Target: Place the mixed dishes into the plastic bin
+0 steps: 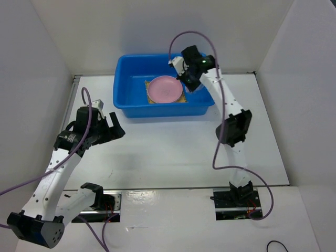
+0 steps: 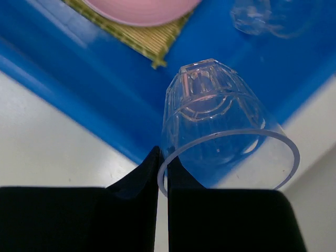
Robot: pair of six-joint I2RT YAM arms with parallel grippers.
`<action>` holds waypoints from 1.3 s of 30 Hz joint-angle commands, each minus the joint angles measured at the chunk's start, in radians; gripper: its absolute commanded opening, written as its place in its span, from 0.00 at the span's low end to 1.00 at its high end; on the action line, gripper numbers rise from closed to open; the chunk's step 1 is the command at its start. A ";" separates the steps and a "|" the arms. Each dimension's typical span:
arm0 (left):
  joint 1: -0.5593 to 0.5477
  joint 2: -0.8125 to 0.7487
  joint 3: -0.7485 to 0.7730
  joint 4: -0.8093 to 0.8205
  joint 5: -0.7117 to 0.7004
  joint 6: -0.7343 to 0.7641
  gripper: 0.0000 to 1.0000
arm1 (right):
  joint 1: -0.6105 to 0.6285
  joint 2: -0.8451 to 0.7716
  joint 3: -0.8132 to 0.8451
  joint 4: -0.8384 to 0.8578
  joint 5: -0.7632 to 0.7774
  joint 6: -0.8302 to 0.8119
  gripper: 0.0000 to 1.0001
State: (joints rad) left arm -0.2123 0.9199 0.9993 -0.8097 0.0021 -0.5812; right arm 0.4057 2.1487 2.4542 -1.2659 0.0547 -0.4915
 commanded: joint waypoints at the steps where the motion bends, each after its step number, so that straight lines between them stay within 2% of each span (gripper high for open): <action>1: 0.005 -0.030 0.002 0.023 -0.022 -0.019 1.00 | 0.012 0.104 0.161 -0.035 -0.012 -0.004 0.00; 5: 0.005 -0.030 0.002 0.014 -0.045 -0.028 1.00 | 0.021 0.305 0.316 -0.035 0.066 -0.013 0.00; 13: 0.005 -0.021 0.002 0.004 -0.054 -0.037 1.00 | 0.012 0.546 0.521 -0.035 0.178 -0.013 0.00; 15: 0.005 -0.021 0.002 0.004 -0.054 -0.037 1.00 | 0.012 0.607 0.574 -0.035 0.198 -0.013 0.03; 25: 0.005 -0.003 0.002 0.004 -0.054 -0.037 1.00 | -0.039 0.709 0.681 -0.035 0.234 -0.022 0.10; 28: 0.005 0.007 0.002 0.004 -0.045 -0.037 1.00 | -0.050 0.670 0.681 -0.035 0.182 0.011 0.22; 29: 0.005 0.007 0.002 0.004 -0.045 -0.028 1.00 | -0.050 0.651 0.681 -0.035 0.163 0.022 0.40; 32: 0.005 0.007 0.002 0.004 -0.036 -0.028 1.00 | -0.050 0.551 0.681 -0.035 0.100 0.070 0.75; 33: 0.005 0.007 0.002 0.004 -0.036 -0.028 1.00 | -0.050 0.525 0.681 -0.035 0.100 0.083 0.98; 37: 0.005 0.016 0.002 0.014 -0.027 -0.028 1.00 | -0.022 0.358 0.681 -0.035 0.100 0.145 0.99; 39: 0.005 0.016 0.002 0.014 -0.027 -0.019 1.00 | -0.010 0.225 0.649 -0.035 0.124 0.169 0.99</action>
State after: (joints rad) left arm -0.2119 0.9360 0.9993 -0.8101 -0.0391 -0.6071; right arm 0.3614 2.6575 3.0814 -1.3113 0.1783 -0.3923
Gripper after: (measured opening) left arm 1.001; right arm 0.985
